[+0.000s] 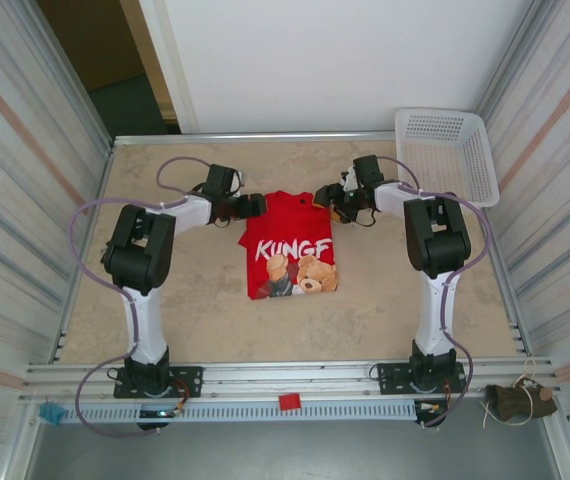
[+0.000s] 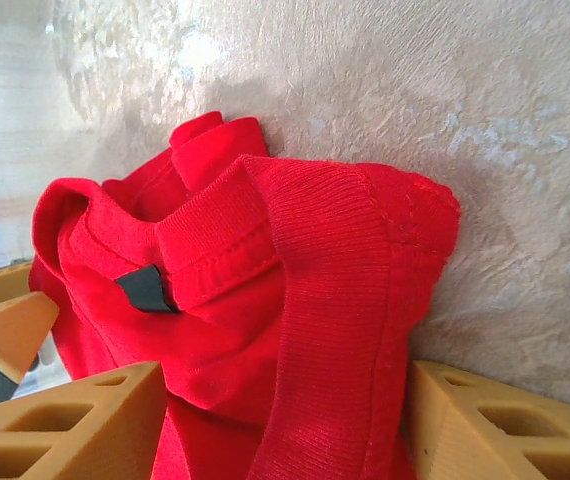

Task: Fold the inside-out t-shirt

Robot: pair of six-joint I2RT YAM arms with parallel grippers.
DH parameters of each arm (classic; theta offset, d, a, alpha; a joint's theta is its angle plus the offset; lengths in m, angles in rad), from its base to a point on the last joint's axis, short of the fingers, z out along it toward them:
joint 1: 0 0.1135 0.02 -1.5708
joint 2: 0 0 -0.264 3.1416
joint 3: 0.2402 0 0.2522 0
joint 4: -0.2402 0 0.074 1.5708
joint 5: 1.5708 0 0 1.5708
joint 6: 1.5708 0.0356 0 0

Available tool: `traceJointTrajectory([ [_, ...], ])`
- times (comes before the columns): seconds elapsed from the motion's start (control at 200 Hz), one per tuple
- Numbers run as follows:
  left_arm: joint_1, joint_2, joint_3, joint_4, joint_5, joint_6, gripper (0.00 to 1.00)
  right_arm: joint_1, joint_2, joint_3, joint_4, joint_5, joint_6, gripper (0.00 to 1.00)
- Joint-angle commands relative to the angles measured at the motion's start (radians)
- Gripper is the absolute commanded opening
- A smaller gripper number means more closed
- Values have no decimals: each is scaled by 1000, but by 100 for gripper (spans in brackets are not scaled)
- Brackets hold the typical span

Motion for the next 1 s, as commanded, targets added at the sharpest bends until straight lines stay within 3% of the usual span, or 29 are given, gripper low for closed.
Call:
traceJointTrajectory([
  [0.0, 1, -64, -2, -1, -54, 23, 83, 28, 43, -20, -22, 51, -14, 62],
  [0.22, 4, 10, 49, -46, 7, 9, 84, 37, 54, 2, -49, 56, -31, 62],
  [0.456, -10, 72, 61, -32, 213, -5, 83, 62, 70, 19, -55, 26, -46, 62],
  [0.696, -23, 58, -35, 119, 359, -97, 80, 97, 64, 27, -41, 11, -52, 62],
  [0.872, -22, 72, -47, 146, 345, -131, 62, 91, 79, 29, -32, 34, -29, 53],
  [0.992, -9, 103, -52, 188, 346, -171, 31, 86, 92, 33, -17, 37, -5, 24],
])
